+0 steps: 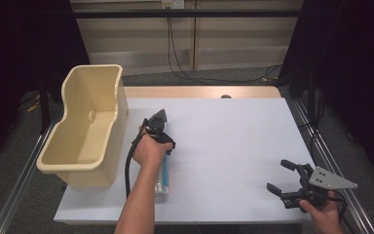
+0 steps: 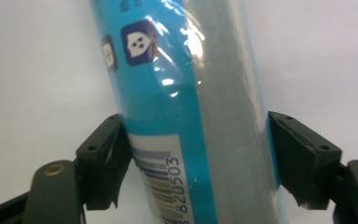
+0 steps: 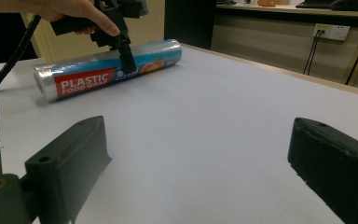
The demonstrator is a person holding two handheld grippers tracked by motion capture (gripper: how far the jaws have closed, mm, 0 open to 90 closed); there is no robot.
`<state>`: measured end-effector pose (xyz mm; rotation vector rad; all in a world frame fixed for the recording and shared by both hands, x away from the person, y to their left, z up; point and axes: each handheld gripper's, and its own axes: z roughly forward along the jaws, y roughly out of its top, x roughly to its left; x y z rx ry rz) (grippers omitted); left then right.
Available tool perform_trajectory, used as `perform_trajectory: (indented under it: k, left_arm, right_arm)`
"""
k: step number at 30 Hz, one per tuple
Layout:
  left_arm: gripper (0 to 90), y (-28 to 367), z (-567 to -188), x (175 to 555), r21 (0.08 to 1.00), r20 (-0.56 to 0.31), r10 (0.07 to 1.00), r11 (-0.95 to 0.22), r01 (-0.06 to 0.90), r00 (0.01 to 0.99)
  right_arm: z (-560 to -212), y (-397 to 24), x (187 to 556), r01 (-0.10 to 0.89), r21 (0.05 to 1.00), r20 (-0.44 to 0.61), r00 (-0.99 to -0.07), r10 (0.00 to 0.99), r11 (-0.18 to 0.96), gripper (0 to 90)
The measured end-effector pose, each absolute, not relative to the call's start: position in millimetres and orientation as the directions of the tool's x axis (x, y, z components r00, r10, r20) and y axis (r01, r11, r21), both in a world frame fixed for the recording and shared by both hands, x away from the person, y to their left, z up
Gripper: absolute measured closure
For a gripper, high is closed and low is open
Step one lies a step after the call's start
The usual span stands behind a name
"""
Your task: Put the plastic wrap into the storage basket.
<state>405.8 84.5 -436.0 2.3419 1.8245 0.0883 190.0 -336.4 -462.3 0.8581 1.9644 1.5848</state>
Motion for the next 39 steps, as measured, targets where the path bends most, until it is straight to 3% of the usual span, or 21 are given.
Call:
perform_trajectory:
  k: [1,18,27,39]
  left_arm:
    - [26.1,89,-437,406,0.180,-0.091,0.966,-0.223,0.958,0.242]
    - [27.9,86,-447,406,0.194,-0.073,0.979,-0.173,0.966,0.190]
    - [30.0,88,-442,409,0.155,-0.088,0.985,-0.130,0.979,0.145]
    - [32.2,93,-388,412,0.170,-0.123,0.980,-0.133,0.976,0.155]
  right_arm:
    - [-463,-336,190,0.178,0.975,0.030,-0.696,0.717,0.132,4.3]
    - [-462,-336,191,0.176,0.975,0.027,-0.695,0.719,0.134,4.2]
    - [-462,-337,191,0.176,0.976,0.029,-0.694,0.719,0.130,4.3]
    - [-462,-339,191,0.175,0.977,0.034,-0.691,0.722,0.121,4.2]
